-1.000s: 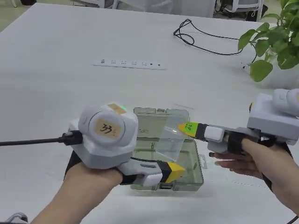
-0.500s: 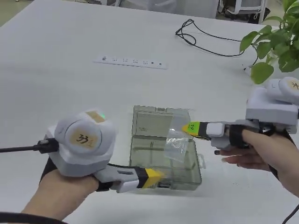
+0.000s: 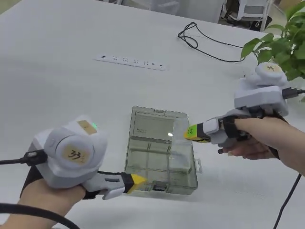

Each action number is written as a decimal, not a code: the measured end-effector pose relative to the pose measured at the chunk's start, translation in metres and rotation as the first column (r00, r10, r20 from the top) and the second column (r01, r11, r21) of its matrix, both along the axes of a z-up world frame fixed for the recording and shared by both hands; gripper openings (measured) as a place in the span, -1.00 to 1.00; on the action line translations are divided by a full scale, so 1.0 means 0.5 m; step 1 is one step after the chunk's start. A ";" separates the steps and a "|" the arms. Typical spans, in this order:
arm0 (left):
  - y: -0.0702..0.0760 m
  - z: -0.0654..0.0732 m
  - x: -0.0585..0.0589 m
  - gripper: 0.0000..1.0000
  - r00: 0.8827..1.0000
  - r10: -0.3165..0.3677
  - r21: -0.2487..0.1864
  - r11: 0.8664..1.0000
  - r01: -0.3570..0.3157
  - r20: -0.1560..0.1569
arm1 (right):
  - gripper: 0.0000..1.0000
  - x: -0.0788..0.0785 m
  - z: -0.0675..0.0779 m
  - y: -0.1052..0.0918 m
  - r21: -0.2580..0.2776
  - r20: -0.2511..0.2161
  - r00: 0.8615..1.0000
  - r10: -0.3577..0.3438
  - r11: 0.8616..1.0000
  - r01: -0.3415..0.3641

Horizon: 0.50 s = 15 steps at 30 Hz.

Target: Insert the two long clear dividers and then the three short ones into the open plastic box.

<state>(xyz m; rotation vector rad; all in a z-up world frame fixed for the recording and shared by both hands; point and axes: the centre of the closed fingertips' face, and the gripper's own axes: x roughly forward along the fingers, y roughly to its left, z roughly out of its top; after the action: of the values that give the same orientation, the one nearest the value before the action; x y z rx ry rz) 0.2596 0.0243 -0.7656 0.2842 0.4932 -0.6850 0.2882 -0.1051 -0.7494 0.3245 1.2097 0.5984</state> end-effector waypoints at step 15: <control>0.024 0.002 0.007 0.95 0.997 0.019 0.039 0.999 -0.022 0.074 | -0.96 -0.004 -0.046 -0.029 -0.087 -0.217 0.975 -0.044 0.996 0.025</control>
<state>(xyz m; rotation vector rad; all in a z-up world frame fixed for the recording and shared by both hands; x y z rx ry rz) 0.2632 0.0362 -0.7647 0.3407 0.4389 -0.6432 0.2864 -0.1198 -0.7721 0.3464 1.4337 0.4891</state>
